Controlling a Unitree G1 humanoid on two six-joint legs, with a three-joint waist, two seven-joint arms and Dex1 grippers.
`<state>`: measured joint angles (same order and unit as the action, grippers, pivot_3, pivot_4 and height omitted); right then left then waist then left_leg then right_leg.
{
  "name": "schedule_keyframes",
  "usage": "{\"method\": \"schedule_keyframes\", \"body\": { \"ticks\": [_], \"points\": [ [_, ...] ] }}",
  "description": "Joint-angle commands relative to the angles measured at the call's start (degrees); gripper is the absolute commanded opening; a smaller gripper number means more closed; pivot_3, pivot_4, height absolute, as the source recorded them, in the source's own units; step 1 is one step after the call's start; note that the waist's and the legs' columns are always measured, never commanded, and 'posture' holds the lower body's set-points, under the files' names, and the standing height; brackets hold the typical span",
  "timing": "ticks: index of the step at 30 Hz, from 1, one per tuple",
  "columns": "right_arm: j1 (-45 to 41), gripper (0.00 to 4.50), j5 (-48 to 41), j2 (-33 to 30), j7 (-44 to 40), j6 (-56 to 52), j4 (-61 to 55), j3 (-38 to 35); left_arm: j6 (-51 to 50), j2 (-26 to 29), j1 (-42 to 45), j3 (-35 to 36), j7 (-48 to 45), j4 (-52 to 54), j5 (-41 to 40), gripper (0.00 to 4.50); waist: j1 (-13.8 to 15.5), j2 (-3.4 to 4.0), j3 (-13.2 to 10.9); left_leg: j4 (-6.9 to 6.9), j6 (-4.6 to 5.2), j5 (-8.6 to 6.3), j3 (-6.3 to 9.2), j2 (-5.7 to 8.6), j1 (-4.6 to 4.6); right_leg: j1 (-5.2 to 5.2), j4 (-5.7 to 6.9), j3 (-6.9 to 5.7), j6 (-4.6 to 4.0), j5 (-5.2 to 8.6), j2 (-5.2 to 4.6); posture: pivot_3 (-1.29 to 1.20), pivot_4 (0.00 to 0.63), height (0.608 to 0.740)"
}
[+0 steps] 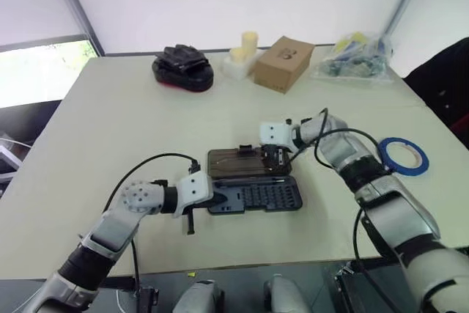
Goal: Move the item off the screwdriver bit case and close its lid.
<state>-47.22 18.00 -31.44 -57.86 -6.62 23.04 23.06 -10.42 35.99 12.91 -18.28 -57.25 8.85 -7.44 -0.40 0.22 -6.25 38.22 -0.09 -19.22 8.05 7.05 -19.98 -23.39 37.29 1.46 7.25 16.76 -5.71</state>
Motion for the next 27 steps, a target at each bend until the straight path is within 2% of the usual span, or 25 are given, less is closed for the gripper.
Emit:
{"method": "schedule_keyframes", "body": {
  "ticks": [1,3,6,12,15,18,22,25,27],
  "points": [
    [2.47,0.03,1.96,-2.9,3.94,-7.42,-16.3,-5.69,-1.14,1.25,-1.79,-1.3,-0.61,-3.61,2.29,0.0,-0.2,0.04,-0.02,0.01,-0.02,0.01,-0.01,0.0,-0.27,-0.26,0.02,-0.01,0.0,0.0,0.0,0.0,0.15,0.74],
    [5.58,0.03,3.36,-3.95,4.56,-12.36,-25.24,-7.05,-0.46,1.46,-1.72,-1.3,-1.02,-4.47,2.43,0.0,-0.08,0.07,-0.07,0.02,-0.04,0.03,-0.01,0.0,-0.42,-0.38,0.02,-0.02,0.0,0.0,0.0,0.0,0.15,0.74],
    [8.18,0.03,4.17,-4.46,4.82,-18.28,-32.61,-7.67,0.33,1.67,-1.58,-1.24,-1.35,-5.34,2.52,0.0,-0.03,0.09,-0.13,0.01,-0.03,0.03,-0.01,0.0,-0.46,-0.38,-0.05,-0.02,0.0,0.0,-0.01,0.0,0.15,0.74],
    [10.46,0.03,6.7,-5.05,6.73,-22.93,-40.09,-6.84,0.52,1.58,-1.59,-0.2,-1.89,-6.12,1.83,0.0,0.05,0.15,-0.43,0.01,-0.03,0.03,-0.01,0.0,-0.44,-0.34,-0.1,-0.02,0.0,0.0,-0.01,0.0,0.15,0.74],
    [11.36,0.03,8.37,-5.6,7.17,-22.01,-41.33,-5.1,-2.97,0.66,-1.55,1.76,-1.41,-5.51,-0.87,0.0,0.05,0.13,-0.62,0.01,-0.03,0.03,-0.01,0.0,-0.45,-0.35,-0.1,-0.02,0.0,0.0,-0.02,0.0,0.15,0.74],
    [11.87,0.03,8.73,-5.7,7.29,-22.52,-41.66,-4.46,-7.95,-0.11,-1.35,4.53,-1.54,-3.77,-5.91,0.0,0.01,0.11,-0.76,0.0,-0.03,0.03,-0.01,0.0,-0.45,-0.35,-0.09,-0.03,0.0,0.0,-0.02,0.0,0.15,0.74],
    [11.76,0.03,9.19,-6.22,7.74,-22.62,-40.93,-4.49,-19.18,-0.71,0.04,14.18,-3.38,-0.74,-21.32,0.0,-0.12,0.01,-1.06,0.01,-0.03,0.03,-0.01,0.0,-0.52,-0.43,-0.08,-0.03,0.0,0.0,-0.01,0.0,0.15,0.74],
    [11.35,0.03,9.37,-6.51,8.27,-22.47,-40.3,-4.43,-27.44,1.02,2.67,21.32,-4.02,-2.06,-29.66,0.0,-0.31,-0.15,-1.18,0.06,-0.06,0.05,0.0,0.0,-0.98,-0.96,0.07,-0.04,0.0,0.0,-0.01,0.0,0.15,0.74],
    [11.27,0.03,9.38,-6.58,8.46,-22.6,-40.14,-4.49,-29.55,1.58,4.51,24.62,-3.15,-4.3,-31.67,0.0,-0.51,-0.15,-1.18,0.18,-0.11,0.08,0.01,-0.01,-1.42,-1.38,0.17,-0.09,0.0,-0.01,-0.01,0.0,0.15,0.74]
  ]
}}
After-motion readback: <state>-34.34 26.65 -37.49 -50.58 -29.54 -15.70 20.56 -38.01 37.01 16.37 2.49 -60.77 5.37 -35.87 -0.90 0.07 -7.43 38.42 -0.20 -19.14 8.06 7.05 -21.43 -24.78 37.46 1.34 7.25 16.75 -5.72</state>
